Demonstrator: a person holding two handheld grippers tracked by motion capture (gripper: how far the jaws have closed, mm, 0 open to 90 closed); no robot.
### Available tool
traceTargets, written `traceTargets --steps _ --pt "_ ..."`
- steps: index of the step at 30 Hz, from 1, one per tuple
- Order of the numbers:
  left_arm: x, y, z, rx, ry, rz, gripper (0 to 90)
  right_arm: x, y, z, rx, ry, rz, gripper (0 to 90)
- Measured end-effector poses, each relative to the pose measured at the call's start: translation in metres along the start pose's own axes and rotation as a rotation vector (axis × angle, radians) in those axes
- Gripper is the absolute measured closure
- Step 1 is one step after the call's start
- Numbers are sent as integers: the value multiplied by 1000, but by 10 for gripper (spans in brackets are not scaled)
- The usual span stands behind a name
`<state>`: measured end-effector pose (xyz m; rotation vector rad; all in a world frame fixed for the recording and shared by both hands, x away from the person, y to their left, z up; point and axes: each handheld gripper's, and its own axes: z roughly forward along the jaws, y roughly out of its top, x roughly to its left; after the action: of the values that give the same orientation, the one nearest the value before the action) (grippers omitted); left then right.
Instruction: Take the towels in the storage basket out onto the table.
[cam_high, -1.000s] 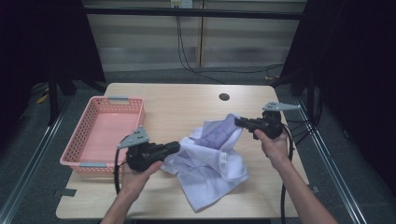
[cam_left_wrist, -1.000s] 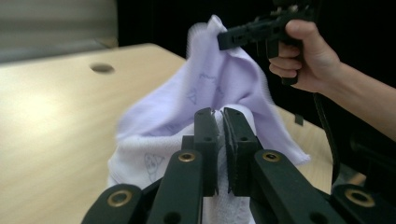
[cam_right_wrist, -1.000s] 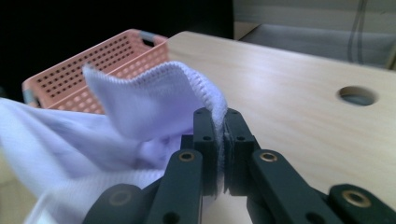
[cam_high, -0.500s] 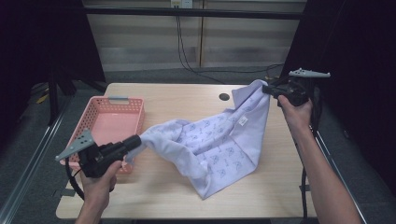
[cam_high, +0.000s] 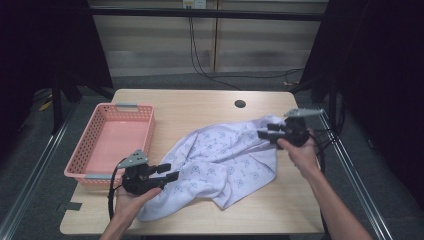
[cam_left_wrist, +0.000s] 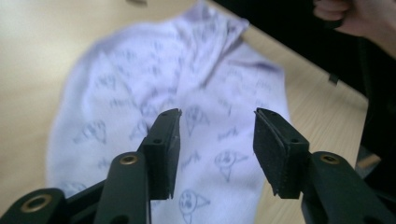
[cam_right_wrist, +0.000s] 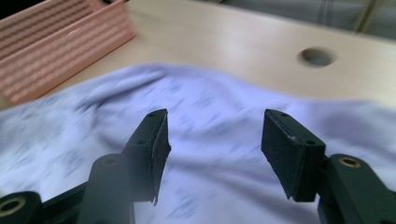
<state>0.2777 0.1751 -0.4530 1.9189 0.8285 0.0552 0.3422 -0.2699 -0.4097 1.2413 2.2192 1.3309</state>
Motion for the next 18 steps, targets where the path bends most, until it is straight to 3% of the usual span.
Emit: traceTargets --steps 2,3,5,6,8,11,13,14,16,18 --pt "3 -5 9 57 2 13 544 20 -19 9 53 63 -14 416" --pt "5 -7 13 70 15 8 549 29 -28 14 74 83 -23 415" --pt "6 -11 17 91 -11 2 612 45 -44 23 100 152 -20 418" --pt "5 -13 20 109 0 12 640 51 -50 29 119 177 -38 422" --pt "6 -18 26 147 2 29 717 62 -60 40 179 193 -80 411" --pt "9 -24 35 214 26 37 740 66 -72 52 245 164 -106 388" --pt "11 -27 39 232 14 11 684 64 -80 55 264 128 -124 382" --pt "9 -27 41 238 13 21 650 63 -84 57 277 118 -126 395" --pt "6 -26 42 237 11 23 602 61 -87 55 253 108 -152 451" --pt "3 -24 42 219 6 25 562 62 -88 55 245 61 -216 607"
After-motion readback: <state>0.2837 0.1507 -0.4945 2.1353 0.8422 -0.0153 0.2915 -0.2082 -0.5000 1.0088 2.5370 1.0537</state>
